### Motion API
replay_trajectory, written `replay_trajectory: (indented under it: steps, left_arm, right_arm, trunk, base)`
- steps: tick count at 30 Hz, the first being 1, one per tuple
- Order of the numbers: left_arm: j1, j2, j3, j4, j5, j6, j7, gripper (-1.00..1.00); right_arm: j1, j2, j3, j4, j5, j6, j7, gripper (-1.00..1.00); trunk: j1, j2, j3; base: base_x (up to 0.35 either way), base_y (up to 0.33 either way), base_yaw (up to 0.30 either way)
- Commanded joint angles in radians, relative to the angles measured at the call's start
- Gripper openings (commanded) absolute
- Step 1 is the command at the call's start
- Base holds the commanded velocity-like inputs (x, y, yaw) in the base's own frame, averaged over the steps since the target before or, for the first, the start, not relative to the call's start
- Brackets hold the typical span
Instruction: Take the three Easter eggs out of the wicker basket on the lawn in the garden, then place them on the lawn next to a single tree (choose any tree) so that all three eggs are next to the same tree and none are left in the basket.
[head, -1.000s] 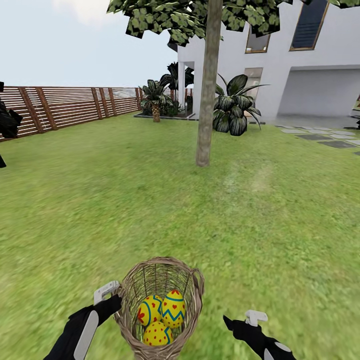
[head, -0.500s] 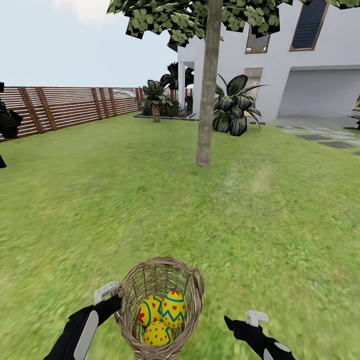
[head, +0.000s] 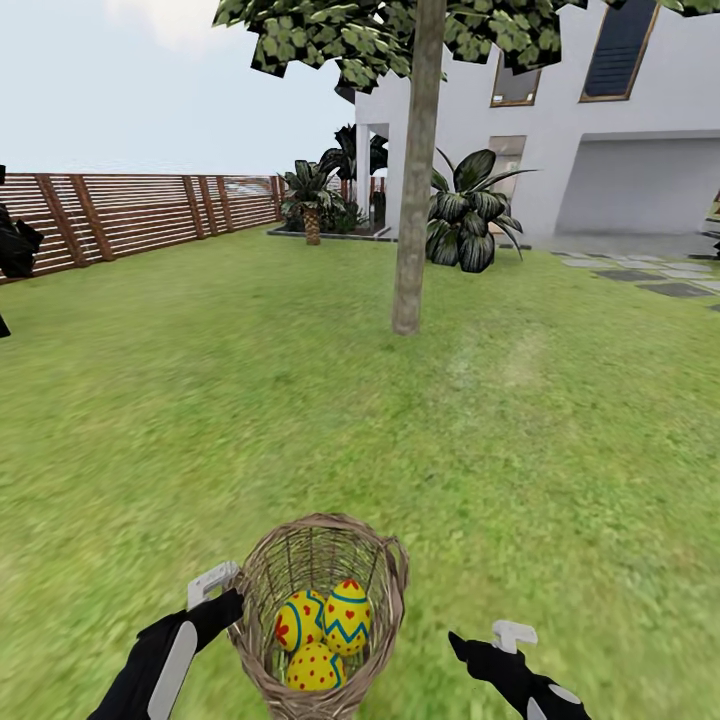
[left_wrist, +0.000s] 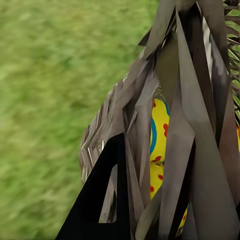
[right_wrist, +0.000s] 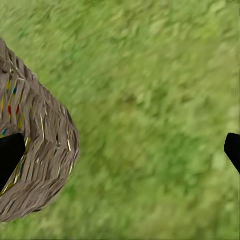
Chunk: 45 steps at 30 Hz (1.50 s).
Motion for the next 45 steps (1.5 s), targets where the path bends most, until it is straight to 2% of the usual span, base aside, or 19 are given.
replay_trajectory:
  steps: [1, 4, 5, 7, 8, 9, 11, 13, 18, 27, 30, 40, 45]
  left_arm:
    - [-0.001, -0.001, 0.001, -0.002, 0.016, 0.005, 0.006, -1.00]
    - [-0.001, -0.002, 0.001, -0.001, 0.016, 0.004, 0.006, -1.00]
    - [-0.001, -0.002, 0.001, -0.001, 0.016, 0.005, 0.005, -1.00]
    - [-0.001, -0.006, 0.001, -0.001, 0.016, 0.005, 0.005, -1.00]
    - [-0.001, -0.009, 0.001, -0.001, 0.017, 0.004, 0.005, -1.00]
    - [-0.001, -0.010, 0.001, -0.001, 0.017, 0.005, 0.005, -1.00]
    - [-0.001, -0.011, 0.001, -0.002, 0.016, 0.005, 0.005, -1.00]
    - [-0.001, -0.011, 0.001, -0.001, 0.016, 0.005, 0.005, -1.00]
    - [-0.001, -0.016, 0.000, 0.002, 0.016, 0.002, 0.002, -1.00]
    - [-0.001, -0.018, 0.000, 0.001, 0.018, 0.001, 0.002, -1.00]
    - [-0.001, -0.018, -0.023, 0.001, 0.018, 0.001, 0.002, -1.00]
    - [-0.001, -0.018, -0.028, 0.001, 0.018, 0.001, 0.002, -1.00]
    - [-0.001, -0.018, -0.029, 0.001, 0.018, 0.001, 0.003, -1.00]
  right_arm:
    - [-0.001, 0.000, -0.008, 0.001, 0.005, -0.003, 0.007, 1.00]
    - [-0.001, 0.001, -0.003, 0.022, 0.007, 0.004, -0.008, 1.00]
    - [-0.001, 0.001, 0.006, 0.067, 0.017, 0.009, -0.050, 1.00]
    - [-0.001, 0.002, 0.023, 0.164, 0.066, 0.006, -0.203, 1.00]
    - [-0.001, 0.002, 0.025, 0.183, 0.085, 0.007, -0.240, 1.00]
    - [-0.001, 0.000, 0.026, 0.210, 0.102, 0.007, -0.253, 1.00]
    - [-0.001, 0.000, 0.027, 0.288, 0.171, 0.008, -0.262, 1.00]
    - [0.003, 0.002, 0.028, 0.302, 0.197, 0.000, -0.262, 1.00]
    - [0.025, 0.002, 0.027, 0.334, 0.192, -0.003, -0.263, 1.00]
    - [0.031, -0.003, 0.027, 0.336, 0.191, -0.002, -0.266, 1.00]
    - [0.047, -0.002, 0.027, 0.336, 0.187, -0.003, -0.266, 1.00]
    - [0.048, -0.001, 0.027, 0.337, 0.184, -0.003, -0.265, 1.00]
    - [0.050, 0.002, 0.027, 0.337, 0.189, -0.003, -0.265, 1.00]
  trunk:
    - [0.000, -0.001, -0.001]
    - [0.000, -0.001, -0.001]
    - [0.000, -0.001, -0.001]
    - [0.000, -0.001, -0.001]
    - [0.000, -0.001, -0.001]
    - [0.000, -0.001, -0.001]
    - [0.000, -0.001, -0.001]
    - [0.000, -0.001, -0.001]
    - [0.000, -0.001, -0.001]
    - [0.000, -0.001, -0.001]
    - [0.000, -0.001, -0.001]
    - [0.000, -0.001, -0.001]
    - [0.000, -0.001, -0.001]
  base:
    - [0.055, 0.000, 0.000]
    - [0.009, 0.000, 0.000]
    - [0.000, 0.000, 0.000]
    - [0.000, 0.000, 0.000]
    - [0.000, 0.000, 0.000]
    - [0.000, 0.000, 0.000]
    - [0.000, 0.000, 0.000]
    - [0.000, 0.000, 0.000]
    - [0.090, 0.000, 0.000]
    - [0.333, 0.000, 0.000]
    - [0.339, 0.000, 0.000]
    - [0.339, 0.000, -0.254]
    - [0.339, 0.000, -0.039]
